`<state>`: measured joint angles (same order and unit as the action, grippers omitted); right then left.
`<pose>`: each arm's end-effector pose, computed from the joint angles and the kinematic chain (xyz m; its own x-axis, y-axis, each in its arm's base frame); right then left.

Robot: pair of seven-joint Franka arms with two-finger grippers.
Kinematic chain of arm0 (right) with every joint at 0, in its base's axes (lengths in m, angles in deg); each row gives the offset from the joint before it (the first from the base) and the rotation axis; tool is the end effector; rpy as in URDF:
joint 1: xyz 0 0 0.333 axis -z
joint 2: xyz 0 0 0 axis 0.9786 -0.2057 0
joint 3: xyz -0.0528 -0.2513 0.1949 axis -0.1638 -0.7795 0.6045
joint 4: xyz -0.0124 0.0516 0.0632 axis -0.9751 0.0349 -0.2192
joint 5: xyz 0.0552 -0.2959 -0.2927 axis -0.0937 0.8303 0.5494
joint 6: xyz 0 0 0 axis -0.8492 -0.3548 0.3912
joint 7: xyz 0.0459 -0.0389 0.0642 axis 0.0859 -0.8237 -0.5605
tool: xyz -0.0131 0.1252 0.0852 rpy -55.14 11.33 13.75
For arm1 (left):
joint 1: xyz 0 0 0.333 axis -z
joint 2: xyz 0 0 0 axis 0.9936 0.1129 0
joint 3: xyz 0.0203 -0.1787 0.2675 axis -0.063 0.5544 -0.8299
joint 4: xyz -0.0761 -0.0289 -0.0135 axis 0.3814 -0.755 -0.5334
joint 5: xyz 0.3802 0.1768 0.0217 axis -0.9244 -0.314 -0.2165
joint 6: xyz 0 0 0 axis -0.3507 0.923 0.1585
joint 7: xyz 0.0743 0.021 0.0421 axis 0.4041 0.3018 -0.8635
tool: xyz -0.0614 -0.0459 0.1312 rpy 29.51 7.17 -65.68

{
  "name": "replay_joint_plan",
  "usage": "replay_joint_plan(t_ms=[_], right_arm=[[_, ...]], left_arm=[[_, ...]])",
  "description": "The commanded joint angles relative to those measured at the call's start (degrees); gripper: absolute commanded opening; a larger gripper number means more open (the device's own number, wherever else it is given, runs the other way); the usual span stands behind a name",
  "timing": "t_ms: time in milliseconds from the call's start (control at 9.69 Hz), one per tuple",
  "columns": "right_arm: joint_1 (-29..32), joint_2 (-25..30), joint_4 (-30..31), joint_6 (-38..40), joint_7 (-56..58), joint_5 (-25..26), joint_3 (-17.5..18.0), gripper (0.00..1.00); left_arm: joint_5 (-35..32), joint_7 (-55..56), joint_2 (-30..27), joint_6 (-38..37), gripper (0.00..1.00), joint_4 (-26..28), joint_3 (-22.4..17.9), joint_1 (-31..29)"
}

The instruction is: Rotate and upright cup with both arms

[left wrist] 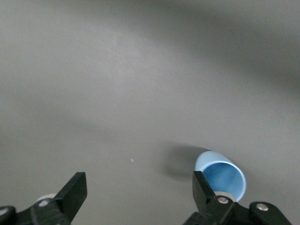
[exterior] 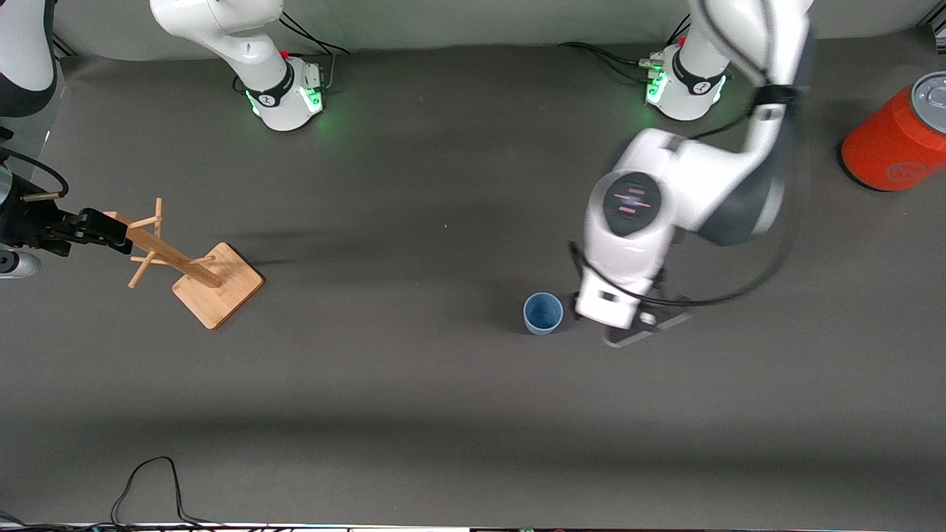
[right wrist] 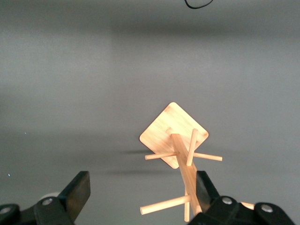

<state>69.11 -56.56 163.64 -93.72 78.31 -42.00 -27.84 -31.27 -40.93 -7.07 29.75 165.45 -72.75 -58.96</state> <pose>0.6069 -0.0299 0.5453 1.0000 0.0007 -0.0047 0.0008 -0.9995 0.0329 0.6602 -0.2854 0.3949 0.9481 0.3131 0.0552 0.3176 -0.9405 -0.1204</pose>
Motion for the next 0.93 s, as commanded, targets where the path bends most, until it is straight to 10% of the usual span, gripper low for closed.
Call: replay_joint_plan(t_ms=[0,310,825], right_arm=[[-0.6,0.9,0.3,-0.7,-0.8,0.9,-0.4,1.00],[-0.7,0.9,0.4,-1.5,-0.9,0.9,-0.4,1.00],[-0.8,0.9,0.2,0.8,-0.9,-4.0,0.2,1.00]], left_arm=[[1.9,-15.5,-4.5,-1.8,1.00,3.2,0.4,-5.4],[3.7,-29.3,-17.0,5.6,1.00,17.9,0.5,-12.8],[4.2,-33.7,-21.4,-5.3,1.00,14.5,5.5,-21.7]])
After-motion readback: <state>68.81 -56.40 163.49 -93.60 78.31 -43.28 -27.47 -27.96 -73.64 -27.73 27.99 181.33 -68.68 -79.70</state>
